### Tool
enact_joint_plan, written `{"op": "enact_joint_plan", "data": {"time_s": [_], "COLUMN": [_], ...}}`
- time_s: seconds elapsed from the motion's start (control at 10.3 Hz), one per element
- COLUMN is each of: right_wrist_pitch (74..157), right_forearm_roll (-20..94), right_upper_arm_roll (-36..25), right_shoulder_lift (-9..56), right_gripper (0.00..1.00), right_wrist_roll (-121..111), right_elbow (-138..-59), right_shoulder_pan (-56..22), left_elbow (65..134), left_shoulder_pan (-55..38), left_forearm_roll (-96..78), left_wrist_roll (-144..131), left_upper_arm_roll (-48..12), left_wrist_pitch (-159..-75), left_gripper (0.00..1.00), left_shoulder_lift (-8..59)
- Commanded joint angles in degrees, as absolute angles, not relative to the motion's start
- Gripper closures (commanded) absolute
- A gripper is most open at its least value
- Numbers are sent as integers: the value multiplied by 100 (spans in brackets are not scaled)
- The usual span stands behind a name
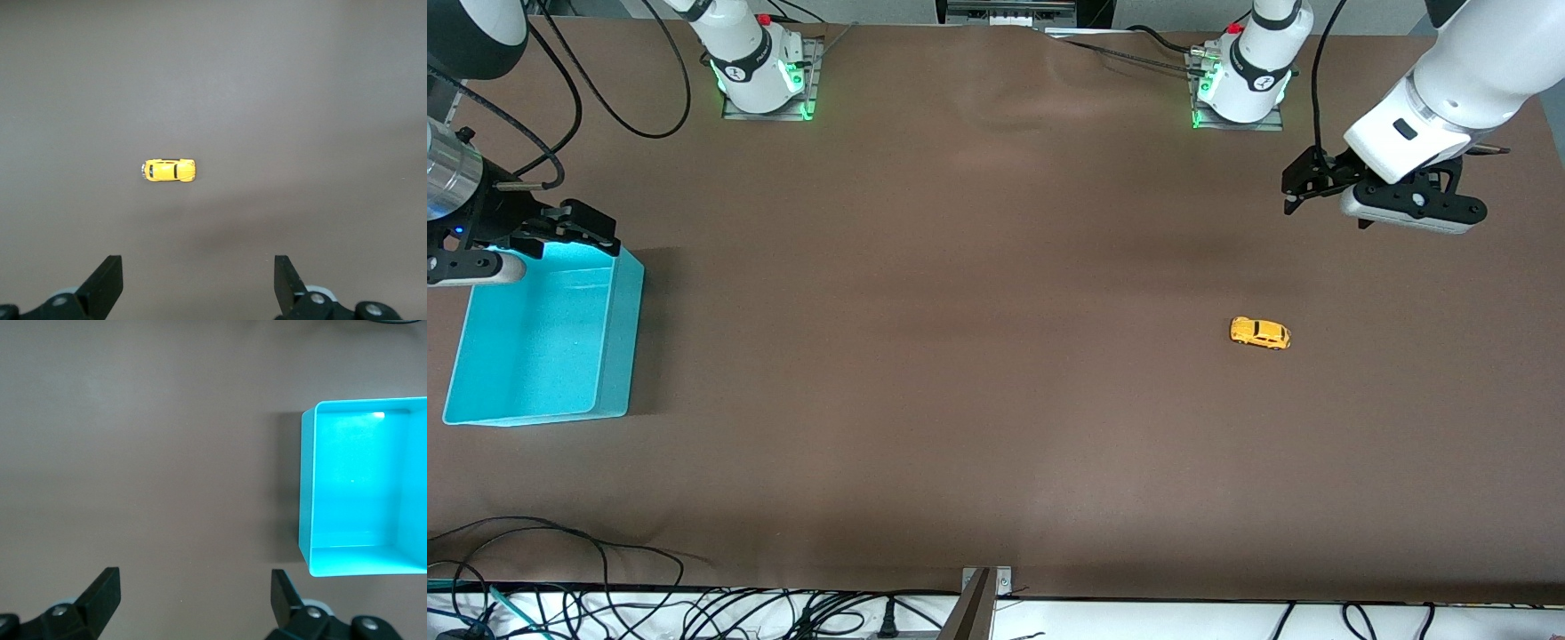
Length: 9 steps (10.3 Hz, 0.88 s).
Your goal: Wind up and store yellow beetle car
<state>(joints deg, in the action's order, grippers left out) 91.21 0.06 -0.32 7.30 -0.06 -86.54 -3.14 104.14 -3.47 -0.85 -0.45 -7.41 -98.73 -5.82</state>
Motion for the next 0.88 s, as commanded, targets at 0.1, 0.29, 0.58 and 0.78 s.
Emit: {"op": "enact_joint_plan", "data": {"time_s": [0.1,0.29,0.58,0.78], "right_wrist_pitch": [8974,9009,8982,9000], "right_forearm_roll": [193,193,141,123], "right_upper_arm_roll": [-26,-44,-88,-114], "right_shoulder_lift": [747,773,721,712], "right_gripper": [0,0,0,0], "right_wrist_roll": [9,-35,45,-140], "right_elbow": [-8491,-8490,-8490,-8490], "right_shoulder_pan": [-299,-272,-290,-255], "left_elbow": [10029,9984,9976,9976], "left_shoulder_pan": [-440,-378,-387,-387], "left_forearm_roll": [36,9,9,0], "left_wrist_roll": [62,70,53,61], "left_upper_arm_roll": [-694,-694,-712,-721], "left_wrist_pitch": [-9520,-9492,-9492,-9492], "left_gripper": [0,0,0,0], "left_shoulder_lift": [-387,-343,-308,-299]}}
